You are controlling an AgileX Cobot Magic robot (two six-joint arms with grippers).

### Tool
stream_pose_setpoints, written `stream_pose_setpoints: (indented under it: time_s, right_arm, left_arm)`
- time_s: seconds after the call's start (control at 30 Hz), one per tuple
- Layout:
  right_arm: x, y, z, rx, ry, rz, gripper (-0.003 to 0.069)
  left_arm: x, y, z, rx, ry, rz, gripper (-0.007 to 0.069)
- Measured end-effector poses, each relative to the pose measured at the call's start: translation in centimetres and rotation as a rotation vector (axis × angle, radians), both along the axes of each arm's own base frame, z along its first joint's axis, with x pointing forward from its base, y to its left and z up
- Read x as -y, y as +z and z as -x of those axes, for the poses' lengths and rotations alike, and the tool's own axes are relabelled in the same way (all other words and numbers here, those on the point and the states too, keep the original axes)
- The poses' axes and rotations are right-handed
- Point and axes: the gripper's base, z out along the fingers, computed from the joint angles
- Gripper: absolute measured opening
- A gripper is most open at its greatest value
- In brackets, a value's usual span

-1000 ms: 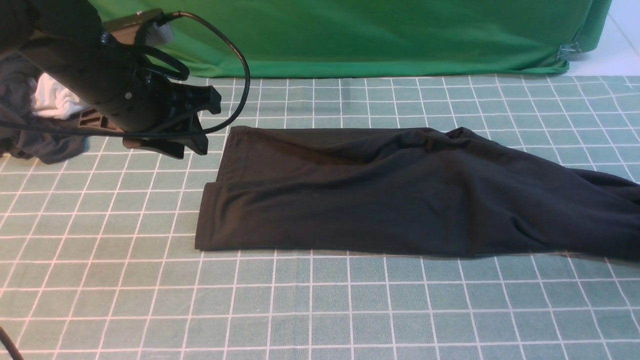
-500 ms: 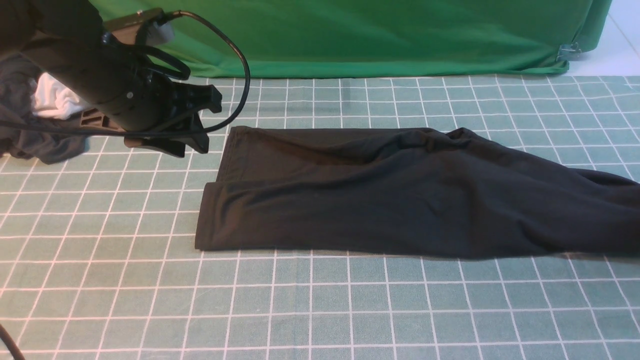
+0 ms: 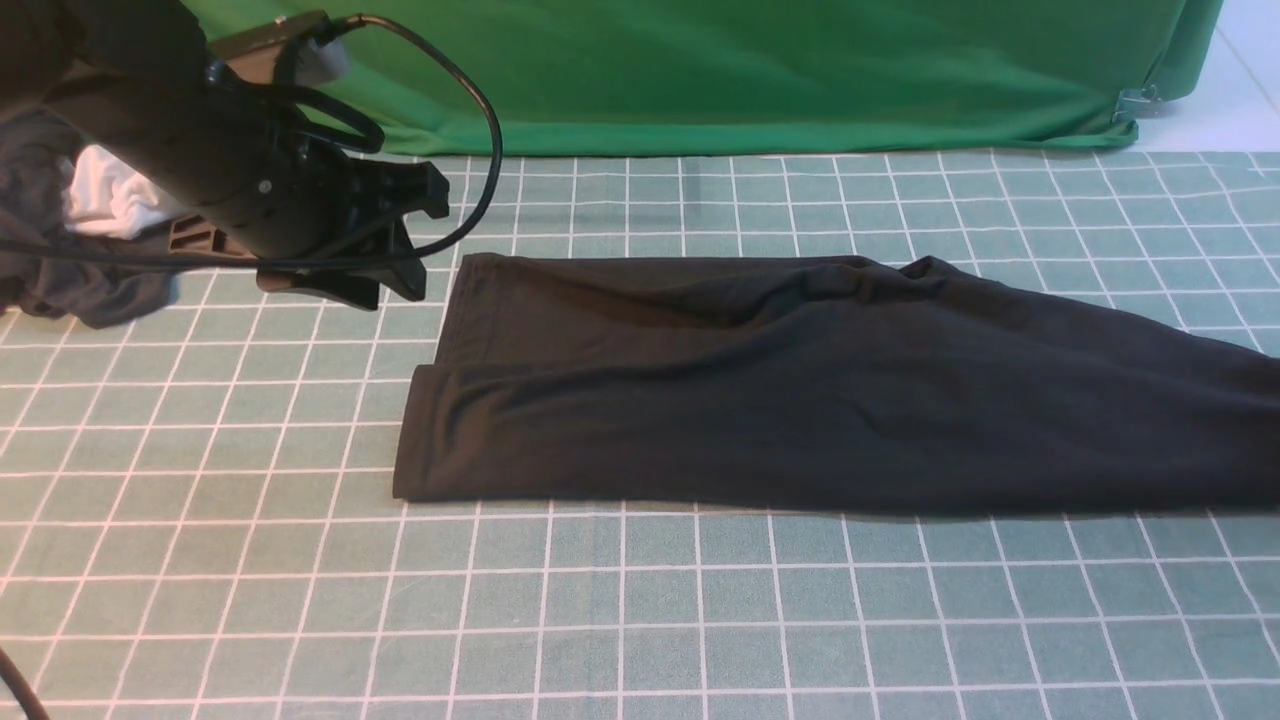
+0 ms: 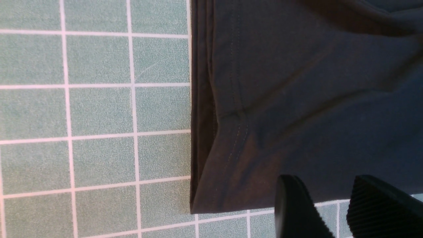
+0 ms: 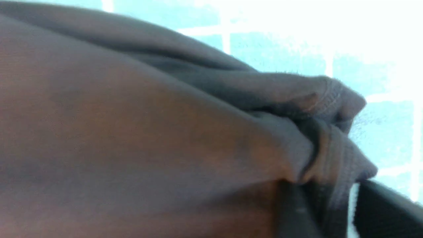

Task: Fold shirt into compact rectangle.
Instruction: 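Pull the folded dark garment lengthwise by its ends to straighten it flat on the table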

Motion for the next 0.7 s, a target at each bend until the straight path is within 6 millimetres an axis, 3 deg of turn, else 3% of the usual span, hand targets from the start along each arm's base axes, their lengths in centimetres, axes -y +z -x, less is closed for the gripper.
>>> stream_pose_setpoints:
  time_s: [0.03, 0.07, 0.13, 0.17, 0.33, 0.57, 0.7]
  right_arm:
    - [0.0, -0.1, 0.0, -0.001, -0.022, -0.003, 0.0407]
    - [0.0, -0.1, 0.0, -0.004, -0.022, -0.004, 0.042]
    - [0.0, 0.3, 0.1, -0.036, -0.075, -0.019, 0.0551]
    - [0.1, 0.7, 0.2, -0.061, -0.09, -0.023, 0.0575]
    - [0.1, 1.0, 0.3, -0.096, -0.108, -0.03, 0.055]
    - [0.2, -1.9, -0.6, -0.113, -0.114, -0.055, 0.0536]
    - [0.2, -2.1, -0.8, -0.108, -0.116, -0.063, 0.0504]
  left_arm:
    - [0.0, 0.0, 0.0, 0.0, 0.0, 0.001, 0.0216]
    - [0.0, 0.0, 0.0, 0.0, 0.001, 0.003, 0.0216]
    - [0.1, 0.0, 0.0, -0.001, 0.002, 0.008, 0.0216]
    - [0.1, 0.0, 0.0, -0.001, 0.002, 0.009, 0.0216]
    - [0.1, 0.0, 0.0, -0.002, 0.002, 0.011, 0.0216]
    - [0.1, 0.0, 0.0, -0.002, 0.004, 0.018, 0.0216]
    - [0.1, 0.0, 0.0, 0.0, 0.005, 0.019, 0.0216]
